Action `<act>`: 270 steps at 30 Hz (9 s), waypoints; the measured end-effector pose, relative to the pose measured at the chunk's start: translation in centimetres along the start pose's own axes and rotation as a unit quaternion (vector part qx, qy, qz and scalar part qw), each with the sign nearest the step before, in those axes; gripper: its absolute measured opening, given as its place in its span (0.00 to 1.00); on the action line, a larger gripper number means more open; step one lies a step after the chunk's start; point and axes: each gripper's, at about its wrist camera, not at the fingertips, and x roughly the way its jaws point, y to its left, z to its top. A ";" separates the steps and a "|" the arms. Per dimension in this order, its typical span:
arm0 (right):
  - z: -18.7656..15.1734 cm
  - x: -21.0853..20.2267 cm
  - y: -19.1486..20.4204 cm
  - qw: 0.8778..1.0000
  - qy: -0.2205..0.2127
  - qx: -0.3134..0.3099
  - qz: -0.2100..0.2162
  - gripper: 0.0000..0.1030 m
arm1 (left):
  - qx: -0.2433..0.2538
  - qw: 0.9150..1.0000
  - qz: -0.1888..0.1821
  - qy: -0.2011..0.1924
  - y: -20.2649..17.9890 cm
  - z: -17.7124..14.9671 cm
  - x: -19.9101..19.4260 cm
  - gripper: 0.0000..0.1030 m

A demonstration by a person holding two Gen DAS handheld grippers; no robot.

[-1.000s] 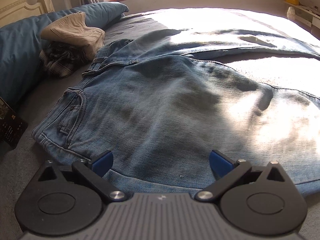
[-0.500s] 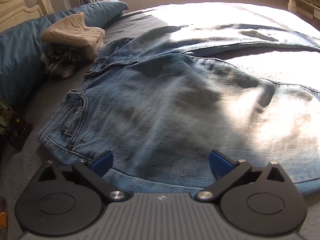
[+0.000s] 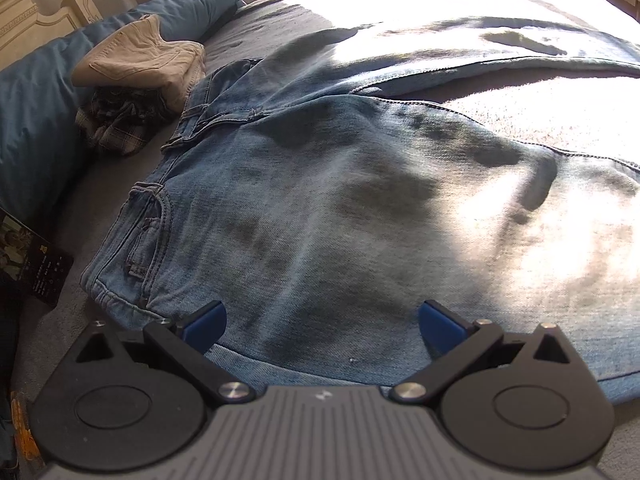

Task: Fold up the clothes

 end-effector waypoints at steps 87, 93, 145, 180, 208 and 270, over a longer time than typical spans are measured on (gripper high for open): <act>9.1 2.9 8.0 0.995 -0.045 -0.089 0.014 0.23 | -0.045 0.983 -0.100 -0.146 1.7 0.1 -1.6 1.00; 16.7 5.3 14.5 0.984 -0.061 -0.129 0.105 0.23 | -0.066 0.974 -0.089 -0.197 3.9 3.5 -0.7 1.00; 26.4 32.0 50.4 0.777 0.001 -0.619 0.119 0.06 | -0.116 0.955 -0.172 -0.211 4.7 5.9 9.6 1.00; 29.6 33.4 40.2 0.953 0.120 -0.254 0.111 0.09 | -0.117 0.954 -0.174 -0.213 4.6 5.6 9.9 1.00; 33.1 22.7 26.6 0.981 0.057 -0.185 0.006 0.16 | -0.120 0.953 -0.178 -0.215 4.6 5.7 10.0 1.00; -0.8 6.6 14.5 0.901 0.207 0.207 0.321 0.31 | -0.372 0.917 -0.047 -0.134 17.9 -7.0 3.6 0.44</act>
